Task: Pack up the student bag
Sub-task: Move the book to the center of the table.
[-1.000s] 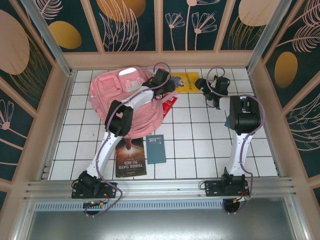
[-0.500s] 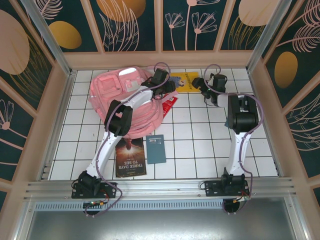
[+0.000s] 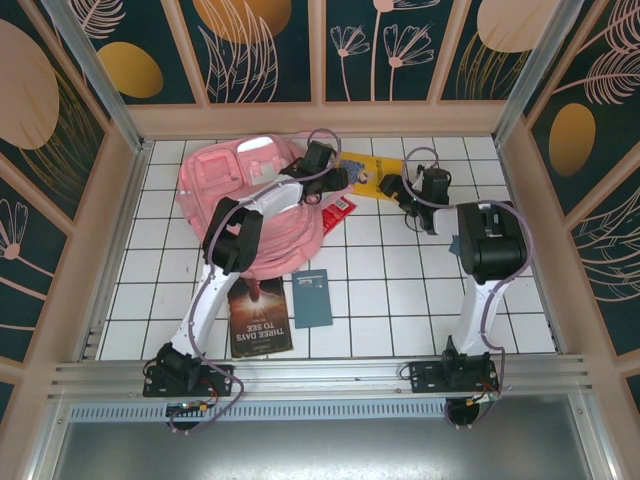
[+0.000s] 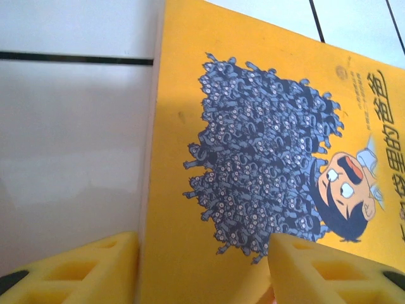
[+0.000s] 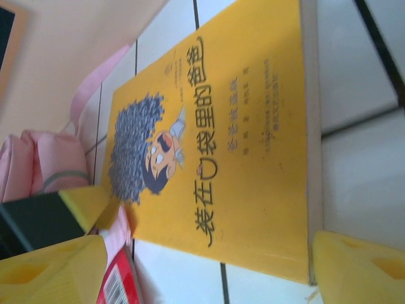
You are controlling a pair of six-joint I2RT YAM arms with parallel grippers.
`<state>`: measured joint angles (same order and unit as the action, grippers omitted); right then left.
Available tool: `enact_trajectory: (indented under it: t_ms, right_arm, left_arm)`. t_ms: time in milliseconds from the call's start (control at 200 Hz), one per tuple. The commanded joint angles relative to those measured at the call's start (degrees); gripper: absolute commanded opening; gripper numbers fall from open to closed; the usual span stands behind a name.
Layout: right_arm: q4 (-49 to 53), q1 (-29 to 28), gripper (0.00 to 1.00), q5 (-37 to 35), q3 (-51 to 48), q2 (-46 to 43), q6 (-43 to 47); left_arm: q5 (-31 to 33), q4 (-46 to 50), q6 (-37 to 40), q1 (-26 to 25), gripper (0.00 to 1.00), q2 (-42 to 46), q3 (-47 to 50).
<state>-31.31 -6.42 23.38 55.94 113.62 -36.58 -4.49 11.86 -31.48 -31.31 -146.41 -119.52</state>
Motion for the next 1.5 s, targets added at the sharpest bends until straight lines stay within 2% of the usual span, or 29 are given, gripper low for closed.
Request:
enact_trajectory:
  t_ms: [0, 165, 455, 856, 951, 1086, 1166, 1326, 1496]
  right_arm:
    - [1.21, -3.25, 0.84, 4.00, -5.54, -4.80, -3.53]
    - [1.57, -4.65, 0.83, 2.85, -12.06, -13.29, -4.71]
    - [0.64, -8.19, 0.83, -0.56, -24.30, -24.48, -7.13]
    - [0.05, -16.42, 0.83, -4.74, -35.54, -36.46, -12.52]
    - [2.73, -18.21, 0.83, -6.30, -37.08, -40.05, -12.36]
    - [12.00, -17.29, 0.86, -11.10, -36.09, -44.48, -8.29]
    - [15.23, -15.02, 0.86, -11.46, -35.42, -46.53, -6.83]
    - [18.29, -10.07, 0.88, -11.21, -33.97, -48.81, -4.04]
    - [19.63, -9.14, 0.88, -11.17, -30.89, -47.25, -1.49]
  left_arm:
    - [-6.18, 3.09, -0.57, -3.57, 0.56, 4.14, 6.68]
    - [-7.61, -0.55, -1.39, -4.61, 0.56, 10.16, 15.02]
    - [-7.15, -2.27, -1.21, -7.43, 0.56, 14.94, 22.67]
    - [-8.68, 0.70, -0.23, -8.70, 0.57, 10.93, 16.27]
    - [-6.40, 1.39, -0.23, -8.72, 0.60, 11.31, 16.11]
    - [-2.19, 2.93, 0.45, -8.71, 0.67, 14.10, 16.29]
    - [0.23, 3.82, 0.53, -8.72, 0.69, 16.68, 16.97]
    - [5.41, 3.74, -0.21, -8.68, 0.74, 23.27, 21.31]
    - [10.34, 2.32, -2.06, -8.71, 0.75, 31.11, 29.12]
